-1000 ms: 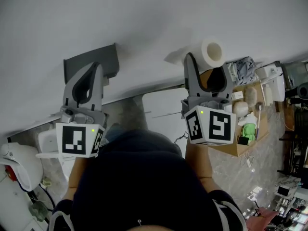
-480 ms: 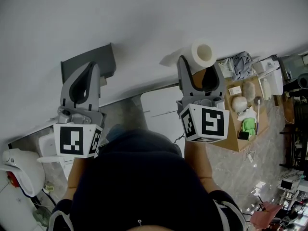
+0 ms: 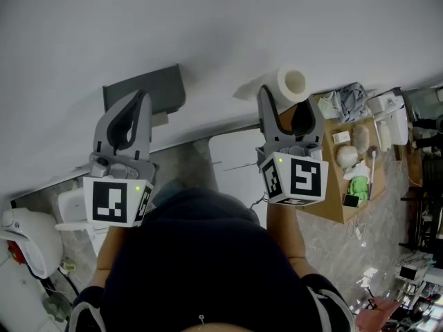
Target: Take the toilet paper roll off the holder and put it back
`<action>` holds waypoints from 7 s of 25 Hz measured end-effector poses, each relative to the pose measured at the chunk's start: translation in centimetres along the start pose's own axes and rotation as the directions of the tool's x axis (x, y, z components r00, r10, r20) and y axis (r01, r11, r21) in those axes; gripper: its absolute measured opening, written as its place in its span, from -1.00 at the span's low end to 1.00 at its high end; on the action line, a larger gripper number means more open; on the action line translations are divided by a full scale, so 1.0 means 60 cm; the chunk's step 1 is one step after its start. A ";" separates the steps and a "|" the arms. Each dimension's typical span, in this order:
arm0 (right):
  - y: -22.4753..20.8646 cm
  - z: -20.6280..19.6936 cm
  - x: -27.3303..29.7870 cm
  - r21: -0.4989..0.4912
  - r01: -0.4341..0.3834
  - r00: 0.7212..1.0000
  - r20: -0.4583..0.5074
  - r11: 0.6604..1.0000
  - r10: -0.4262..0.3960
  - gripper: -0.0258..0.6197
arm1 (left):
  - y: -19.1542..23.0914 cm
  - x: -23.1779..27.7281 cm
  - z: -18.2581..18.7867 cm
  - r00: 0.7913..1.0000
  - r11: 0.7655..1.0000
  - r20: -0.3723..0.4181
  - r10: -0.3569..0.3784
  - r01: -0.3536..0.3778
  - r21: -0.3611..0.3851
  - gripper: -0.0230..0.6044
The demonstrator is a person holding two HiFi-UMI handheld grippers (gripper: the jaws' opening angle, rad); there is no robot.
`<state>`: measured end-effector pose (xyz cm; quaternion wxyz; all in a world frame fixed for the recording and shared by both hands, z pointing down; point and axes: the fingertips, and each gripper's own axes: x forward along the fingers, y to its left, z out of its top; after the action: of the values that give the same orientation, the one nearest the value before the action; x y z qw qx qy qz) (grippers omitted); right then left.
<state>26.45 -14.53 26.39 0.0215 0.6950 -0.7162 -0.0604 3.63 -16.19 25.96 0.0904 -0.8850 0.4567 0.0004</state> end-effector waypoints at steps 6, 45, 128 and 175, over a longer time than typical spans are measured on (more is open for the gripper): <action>0.011 0.002 0.016 -0.005 -0.007 1.000 0.005 1.000 0.007 -0.01 | 0.022 0.004 -0.001 1.000 1.000 -0.005 0.006 -0.006 0.001 -0.92; 0.103 0.056 0.031 -0.044 0.007 0.996 0.085 0.999 -0.003 -0.01 | 0.092 -0.058 -0.009 0.997 0.993 0.001 -0.071 0.071 -0.092 -0.92; 0.370 0.076 0.107 -0.113 -0.335 0.935 0.085 0.935 0.345 -0.01 | 0.174 -0.117 -0.031 0.992 0.988 -0.025 0.124 -0.126 -0.091 -0.92; 0.415 0.005 0.130 -0.159 -0.371 0.928 -0.096 0.915 0.360 -0.01 | 0.186 -0.119 -0.040 0.992 0.987 -0.034 0.125 -0.128 -0.096 -0.93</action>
<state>1.41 -21.61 28.55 0.1160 0.5458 -0.8244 -0.0952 -9.76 -17.12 27.11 0.0406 -0.8575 0.5126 0.0162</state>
